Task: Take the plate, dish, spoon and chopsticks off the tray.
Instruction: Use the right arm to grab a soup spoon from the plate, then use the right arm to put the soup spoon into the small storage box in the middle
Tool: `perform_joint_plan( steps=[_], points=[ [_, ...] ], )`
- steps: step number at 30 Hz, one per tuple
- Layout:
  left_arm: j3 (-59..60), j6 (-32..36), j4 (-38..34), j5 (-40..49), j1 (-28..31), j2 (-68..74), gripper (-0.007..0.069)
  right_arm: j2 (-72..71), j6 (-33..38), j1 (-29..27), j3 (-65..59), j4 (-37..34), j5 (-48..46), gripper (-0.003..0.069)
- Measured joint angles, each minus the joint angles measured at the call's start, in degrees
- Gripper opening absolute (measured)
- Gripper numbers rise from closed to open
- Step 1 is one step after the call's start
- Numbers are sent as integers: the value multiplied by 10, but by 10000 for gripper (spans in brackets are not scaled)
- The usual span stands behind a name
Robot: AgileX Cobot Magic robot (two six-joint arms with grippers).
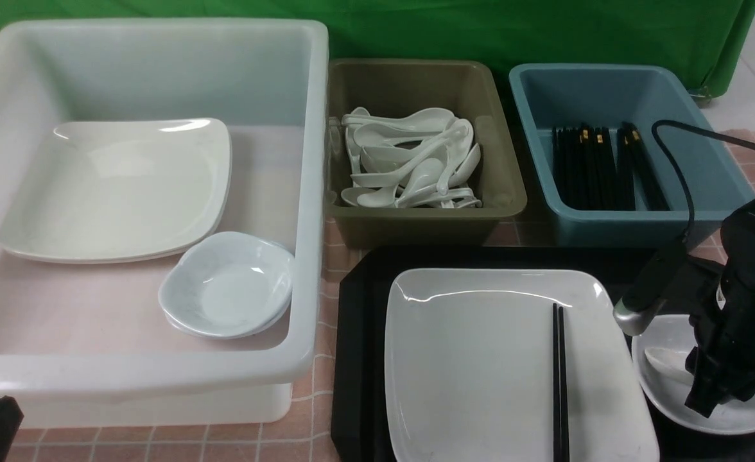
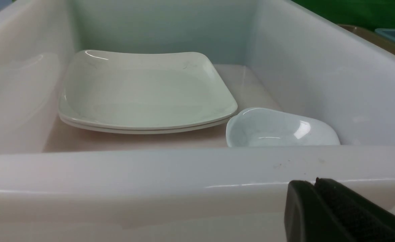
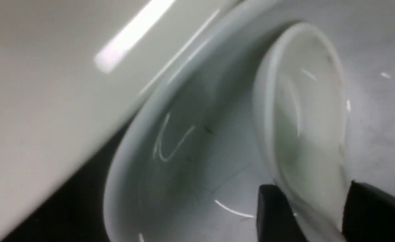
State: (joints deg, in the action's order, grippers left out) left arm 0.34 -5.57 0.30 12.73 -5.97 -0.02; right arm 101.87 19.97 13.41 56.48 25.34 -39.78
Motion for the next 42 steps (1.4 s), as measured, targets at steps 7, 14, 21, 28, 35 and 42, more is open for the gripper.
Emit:
perform_joint_plan(
  steps=[7, 14, 21, 28, 35, 42],
  points=[
    [0, 0, -3, 1, 0, 0, 20, 15, -2, 0, 2, -27, 2, 286],
    [0, 0, 0, 1, 0, 0, 20, 15, -5, 0, 17, -44, -35, 77],
    [0, 0, -3, 1, 0, 0, 20, 3, -26, -1, 88, -117, -131, 74],
    [0, 0, -3, 1, 0, 0, 20, -49, -34, -1, 191, -201, -233, 74],
    [0, 0, -3, 1, 0, 0, 20, -74, -42, 0, 243, -370, -140, 74],
    [0, 0, 0, 1, 0, 0, 20, -34, 52, 63, 259, -483, 130, 74]
  ],
)
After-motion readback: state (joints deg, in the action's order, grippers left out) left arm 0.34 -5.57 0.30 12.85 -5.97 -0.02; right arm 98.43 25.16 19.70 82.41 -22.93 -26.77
